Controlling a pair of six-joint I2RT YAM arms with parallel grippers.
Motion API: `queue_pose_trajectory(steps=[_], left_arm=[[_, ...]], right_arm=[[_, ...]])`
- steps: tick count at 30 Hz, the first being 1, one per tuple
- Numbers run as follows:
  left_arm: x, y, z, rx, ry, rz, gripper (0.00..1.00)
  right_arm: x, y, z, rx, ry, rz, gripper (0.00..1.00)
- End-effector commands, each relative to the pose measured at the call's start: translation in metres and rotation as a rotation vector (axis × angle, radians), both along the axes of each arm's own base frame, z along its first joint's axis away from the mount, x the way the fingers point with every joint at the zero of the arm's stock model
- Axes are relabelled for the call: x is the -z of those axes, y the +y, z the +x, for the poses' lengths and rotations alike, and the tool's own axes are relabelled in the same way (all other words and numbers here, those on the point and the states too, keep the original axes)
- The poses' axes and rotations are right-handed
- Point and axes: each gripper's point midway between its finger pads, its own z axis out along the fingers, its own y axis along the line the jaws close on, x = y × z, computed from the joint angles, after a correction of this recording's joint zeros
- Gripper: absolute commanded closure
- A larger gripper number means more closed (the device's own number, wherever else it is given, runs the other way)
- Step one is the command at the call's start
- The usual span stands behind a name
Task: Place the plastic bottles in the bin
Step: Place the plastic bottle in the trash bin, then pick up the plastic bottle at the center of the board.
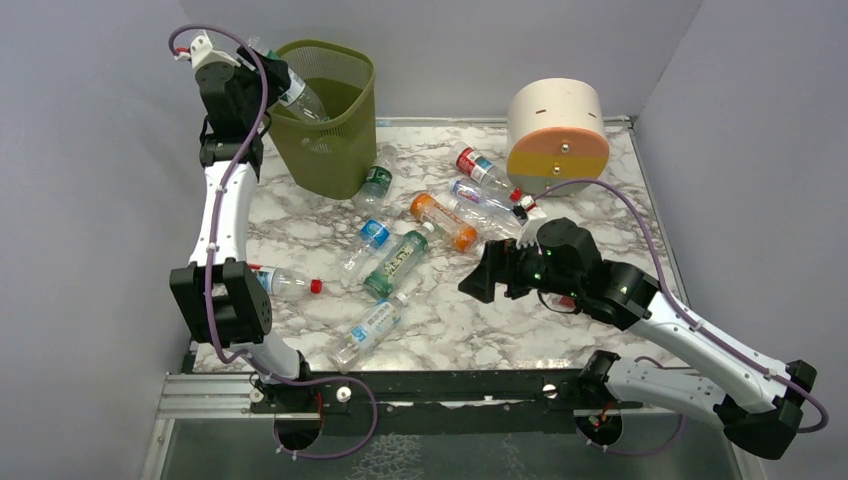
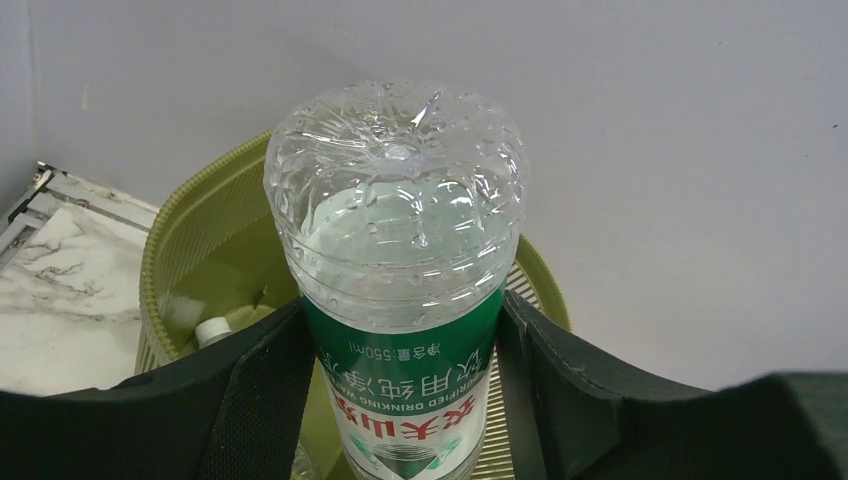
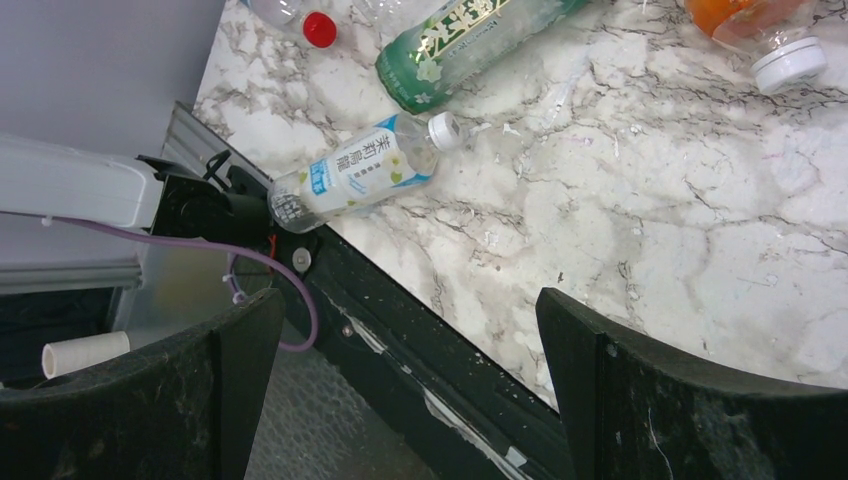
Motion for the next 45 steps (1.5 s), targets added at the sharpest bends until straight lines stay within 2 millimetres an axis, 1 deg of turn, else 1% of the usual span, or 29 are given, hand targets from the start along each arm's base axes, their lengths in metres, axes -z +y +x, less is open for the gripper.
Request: queue_pose_trajectory(steps=[1,7,10,13,15,16,17,21,24,27,30,34,36,41,45], left_arm=[[0.007,0.006,0.000,-0.010,-0.018,0.013,0.35],[0.033,0.003,0.000,0.003,0.017,0.002,0.35],[0.044,0.001,0.002,0.020,0.035,0.003,0.32],[0.051,-0.002,0.002,0.033,0.050,0.002,0.22],[0.052,-0.004,0.001,0.046,0.056,0.001,0.11],[0.051,-0.005,0.000,0.054,0.057,0.002,0.02],[0.049,-0.007,0.000,0.064,0.054,0.006,0.01],[0.039,-0.010,-0.008,0.080,0.047,0.012,0.01],[0.023,-0.014,-0.021,0.091,0.024,0.015,0.01],[0.012,-0.020,-0.036,0.109,0.013,0.006,0.01],[0.005,-0.031,-0.052,0.153,0.008,-0.013,0.01],[0.004,-0.046,-0.074,0.207,0.004,-0.045,0.01],[0.013,-0.056,-0.084,0.235,0.022,-0.071,0.01],[0.028,-0.092,-0.109,0.319,0.044,-0.078,0.01],[0.050,-0.124,-0.129,0.384,0.086,-0.077,0.01]], right_arm=[[-0.007,0.006,-0.001,-0.018,-0.010,0.031,0.00],[-0.006,0.008,-0.001,-0.023,-0.005,0.033,0.00],[-0.005,0.008,-0.001,-0.022,-0.004,0.033,0.00],[-0.004,0.008,-0.001,-0.021,-0.002,0.031,0.00],[-0.001,0.009,-0.001,-0.022,0.001,0.028,0.00],[0.000,0.009,-0.001,-0.023,0.004,0.026,0.00],[0.000,0.009,-0.001,-0.022,0.003,0.027,0.00],[0.001,0.011,0.000,-0.018,0.008,0.038,0.01],[-0.003,0.012,0.001,-0.010,-0.003,0.065,0.00],[-0.005,0.012,0.003,0.001,-0.008,0.075,0.00],[-0.006,0.012,0.004,0.010,-0.008,0.082,0.00],[-0.007,0.013,0.005,0.017,-0.017,0.111,0.01],[-0.008,0.014,0.006,0.023,-0.018,0.119,0.00],[-0.012,0.018,0.012,0.030,-0.032,0.124,0.01],[-0.012,0.019,0.022,0.055,-0.051,0.086,0.01]])
